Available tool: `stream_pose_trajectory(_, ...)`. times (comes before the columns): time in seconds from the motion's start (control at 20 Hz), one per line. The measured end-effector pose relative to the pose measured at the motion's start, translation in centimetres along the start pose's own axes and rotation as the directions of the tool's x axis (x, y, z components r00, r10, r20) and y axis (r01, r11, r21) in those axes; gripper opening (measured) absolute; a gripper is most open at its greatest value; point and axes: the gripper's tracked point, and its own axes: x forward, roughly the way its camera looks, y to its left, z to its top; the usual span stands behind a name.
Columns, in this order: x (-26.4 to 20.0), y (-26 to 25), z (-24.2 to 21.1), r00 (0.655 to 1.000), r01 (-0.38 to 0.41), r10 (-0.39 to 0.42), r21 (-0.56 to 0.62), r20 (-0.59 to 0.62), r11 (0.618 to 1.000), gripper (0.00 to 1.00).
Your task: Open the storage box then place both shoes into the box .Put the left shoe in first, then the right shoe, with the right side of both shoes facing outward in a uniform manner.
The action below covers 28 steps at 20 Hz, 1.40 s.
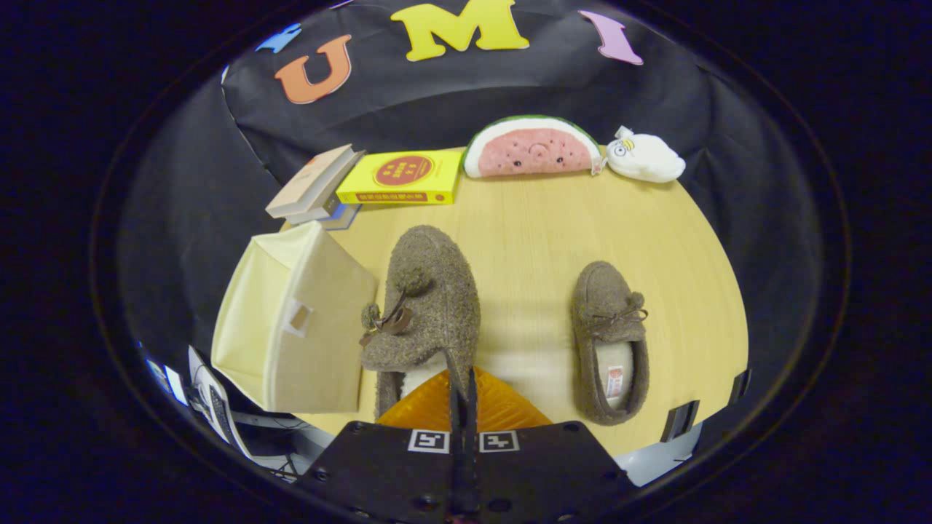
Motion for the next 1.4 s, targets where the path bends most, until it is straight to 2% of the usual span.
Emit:
stream_pose_trajectory(0.1,-2.8,2.3,1.6,0.998,-0.003,0.002,0.013,0.065,1.000,0.00)
stream_pose_trajectory(0.25,-5.5,6.7,2.4,0.995,-0.018,0.019,-0.005,0.102,1.000,0.00)
stream_pose_trajectory(0.5,-6.3,14.2,3.6,0.988,-0.041,0.045,-0.027,0.150,0.999,0.00)
stream_pose_trajectory(0.7,-3.0,20.7,3.6,0.986,-0.067,0.072,-0.039,0.148,0.997,0.00)
stream_pose_trajectory(0.95,2.9,26.0,2.8,0.987,-0.079,0.080,-0.015,0.136,0.997,0.00)
stream_pose_trajectory(1.25,9.9,27.7,-1.6,1.000,-0.017,0.017,-0.015,0.006,1.000,0.00)
stream_pose_trajectory(1.4,12.5,28.6,-3.6,0.996,0.013,-0.019,-0.067,-0.085,0.998,0.00)
